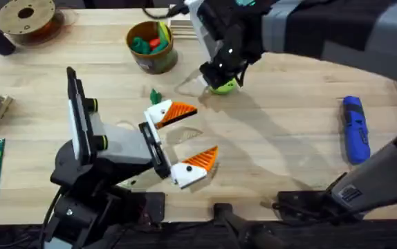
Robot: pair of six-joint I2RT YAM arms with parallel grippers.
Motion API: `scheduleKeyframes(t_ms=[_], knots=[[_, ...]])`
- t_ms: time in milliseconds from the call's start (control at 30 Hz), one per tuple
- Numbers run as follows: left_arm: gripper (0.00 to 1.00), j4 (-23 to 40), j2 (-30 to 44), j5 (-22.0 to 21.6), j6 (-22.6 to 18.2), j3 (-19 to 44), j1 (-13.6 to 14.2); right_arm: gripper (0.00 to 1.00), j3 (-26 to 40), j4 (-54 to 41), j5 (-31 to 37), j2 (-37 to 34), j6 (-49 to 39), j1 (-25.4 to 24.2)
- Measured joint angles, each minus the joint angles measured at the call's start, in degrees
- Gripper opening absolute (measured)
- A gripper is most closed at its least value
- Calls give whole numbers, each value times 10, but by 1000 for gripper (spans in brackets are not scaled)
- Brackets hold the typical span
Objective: Pick up the gripper from the table and insert it into the empty holder that is missing its gripper. Then pick up a screw, insert it into the mounting hole, and use the screwdriver to tighten it. Finally, clean up the table by picking up the vegetable and placing it into the bucket.
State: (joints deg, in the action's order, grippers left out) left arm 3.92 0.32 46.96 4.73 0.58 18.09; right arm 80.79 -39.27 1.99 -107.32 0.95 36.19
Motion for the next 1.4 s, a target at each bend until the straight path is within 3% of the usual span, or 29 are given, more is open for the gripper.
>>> scheduleKeyframes(t_ms=[100, 600, 767, 1400], knots=[[987, 0, 0, 0, 0, 0, 0, 356, 0, 2, 8, -6, -1, 6], [987, 0, 0, 0, 0, 0, 0, 342, 0, 8, 20, -32, -2, 6], [987, 0, 0, 0, 0, 0, 0, 226, 0, 12, 31, -33, -2, 4], [988, 0, 0, 0, 0, 0, 0, 224, 0, 24, 31, -35, -2, 4]])
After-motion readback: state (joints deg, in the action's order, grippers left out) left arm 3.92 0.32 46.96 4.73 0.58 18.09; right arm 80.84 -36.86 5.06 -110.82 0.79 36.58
